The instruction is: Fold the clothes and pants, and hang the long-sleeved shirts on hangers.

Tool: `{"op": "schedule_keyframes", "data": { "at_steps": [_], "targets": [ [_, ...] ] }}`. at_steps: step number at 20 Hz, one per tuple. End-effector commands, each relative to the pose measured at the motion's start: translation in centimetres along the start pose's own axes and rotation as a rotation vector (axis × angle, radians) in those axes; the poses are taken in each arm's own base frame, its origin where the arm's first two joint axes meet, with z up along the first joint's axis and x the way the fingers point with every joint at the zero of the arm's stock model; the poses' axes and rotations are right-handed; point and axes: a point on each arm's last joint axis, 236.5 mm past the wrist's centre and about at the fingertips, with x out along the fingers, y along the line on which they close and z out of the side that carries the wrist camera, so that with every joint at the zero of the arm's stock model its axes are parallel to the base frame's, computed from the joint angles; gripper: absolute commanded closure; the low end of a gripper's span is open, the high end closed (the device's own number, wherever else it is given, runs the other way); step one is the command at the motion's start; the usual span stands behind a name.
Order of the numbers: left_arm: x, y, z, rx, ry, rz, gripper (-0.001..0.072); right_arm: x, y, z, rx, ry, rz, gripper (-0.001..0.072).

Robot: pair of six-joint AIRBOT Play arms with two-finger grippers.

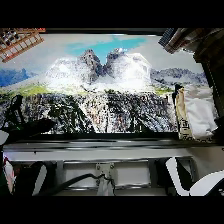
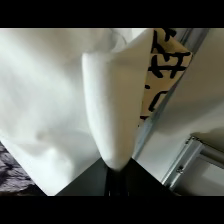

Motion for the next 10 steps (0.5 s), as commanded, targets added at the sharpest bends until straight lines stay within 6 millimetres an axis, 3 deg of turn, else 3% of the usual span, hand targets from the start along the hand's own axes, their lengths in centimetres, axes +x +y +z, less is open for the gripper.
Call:
{"op": "schedule_keyframes", "data": {
  "at_steps": [1, 2, 3, 5, 6, 8, 10],
  "targets": [
    [0.0, 0.0, 0.0, -0.001, 0.0, 0.0, 0.0693, 1.1, -0.5, -0.9, -0.079, 0.068, -0.046, 0.0491],
    [0.0, 0.0, 0.0, -0.001, 0.0, 0.0, 0.0693, 1.2, -0.3, -1.1, -0.089, 0.083, -0.048, 0.028],
    [0.0, 0.0, 0.0, -0.001, 0.0, 0.0, 0.0693, 1.0, -0.1, -1.1, -0.097, 0.081, -0.046, 0.0133],
    [0.0, 0.0, 0.0, -0.001, 0.0, 0.0, 0.0693, -0.3, 1.1, 0.5, -0.099, 0.03, -0.005, 0.0109],
    [0.0, 0.0, 0.0, 0.0, 0.0, 0.0, 0.0693, -1.5, 2.9, 2.2, -0.099, -0.036, 0.058, 0.011],
    [0.0, 0.0, 0.0, -0.001, 0.0, 0.0, 0.0693, -5.2, 9.5, 6.3, -0.117, -0.186, 0.306, 0.0112],
    [0.0, 0.0, 0.0, 0.0, 0.0, 0.0, 0.0693, -8.6, 17.3, 7.4, -0.258, -0.239, 0.537, 0.0112]
  ]
}}
